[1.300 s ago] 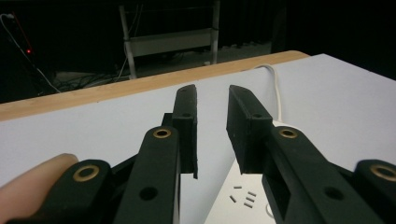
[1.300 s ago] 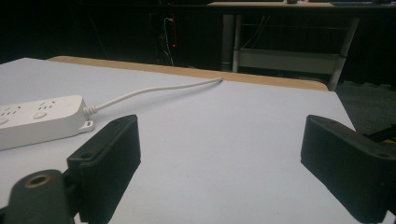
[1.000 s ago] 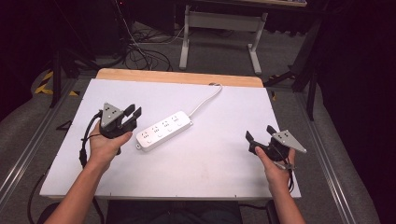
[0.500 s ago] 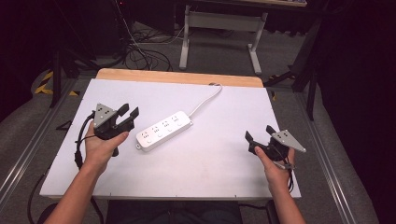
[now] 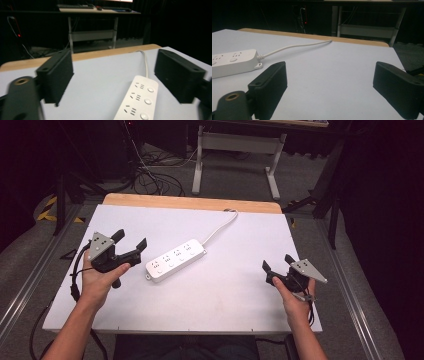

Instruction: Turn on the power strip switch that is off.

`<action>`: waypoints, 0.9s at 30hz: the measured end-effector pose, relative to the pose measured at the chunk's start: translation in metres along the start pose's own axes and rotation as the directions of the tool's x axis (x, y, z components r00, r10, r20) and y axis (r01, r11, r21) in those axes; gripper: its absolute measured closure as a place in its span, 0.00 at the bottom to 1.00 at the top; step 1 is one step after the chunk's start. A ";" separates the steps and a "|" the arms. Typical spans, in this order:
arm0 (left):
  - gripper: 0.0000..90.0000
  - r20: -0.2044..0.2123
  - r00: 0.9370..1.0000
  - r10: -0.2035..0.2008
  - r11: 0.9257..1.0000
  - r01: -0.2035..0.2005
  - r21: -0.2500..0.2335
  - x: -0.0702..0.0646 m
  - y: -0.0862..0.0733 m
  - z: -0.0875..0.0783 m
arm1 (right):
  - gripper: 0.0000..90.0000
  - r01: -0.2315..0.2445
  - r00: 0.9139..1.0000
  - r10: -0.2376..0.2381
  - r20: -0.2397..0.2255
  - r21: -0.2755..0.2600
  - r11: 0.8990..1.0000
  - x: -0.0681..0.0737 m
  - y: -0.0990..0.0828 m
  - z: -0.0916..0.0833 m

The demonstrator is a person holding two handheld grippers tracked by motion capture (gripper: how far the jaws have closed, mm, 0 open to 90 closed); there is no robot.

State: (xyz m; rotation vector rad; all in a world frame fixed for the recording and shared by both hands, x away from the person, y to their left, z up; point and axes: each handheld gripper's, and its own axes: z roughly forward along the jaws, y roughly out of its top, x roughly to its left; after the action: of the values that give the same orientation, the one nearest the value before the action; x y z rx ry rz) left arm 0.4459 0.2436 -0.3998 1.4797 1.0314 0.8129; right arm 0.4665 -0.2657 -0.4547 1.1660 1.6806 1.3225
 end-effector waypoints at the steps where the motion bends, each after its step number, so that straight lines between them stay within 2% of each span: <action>1: 0.15 -0.007 1.000 0.009 1.000 -0.009 -0.007 0.000 0.000 -0.001 | 0.14 0.000 1.000 0.000 0.000 0.000 1.000 0.000 0.000 0.000; 7: 0.03 -0.054 0.998 0.035 0.999 -0.036 -0.024 0.000 -0.003 -0.006 | 0.14 0.000 1.000 0.000 0.000 0.001 1.000 0.000 0.000 0.000; 11: 0.01 -0.088 0.996 0.027 0.999 -0.029 -0.026 0.002 -0.004 -0.006 | 0.14 0.001 1.000 -0.001 0.000 -0.001 1.000 0.000 0.000 0.000; 14: 0.01 -0.097 0.994 0.039 0.999 -0.041 -0.018 0.002 -0.006 -0.005 | 0.13 0.002 1.000 -0.002 -0.003 -0.009 1.000 0.000 0.000 0.000; 27: 0.01 -0.097 0.995 0.037 0.999 -0.039 -0.011 0.004 -0.007 -0.005 | 0.08 -0.007 1.000 0.006 -0.013 -0.031 1.000 0.001 0.002 -0.001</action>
State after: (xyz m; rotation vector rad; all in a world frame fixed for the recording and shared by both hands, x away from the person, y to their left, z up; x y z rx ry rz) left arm 0.4420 0.2493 -0.4064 1.4649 1.0710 0.9246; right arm 0.4656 -0.2656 -0.4528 1.1481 1.6616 1.3582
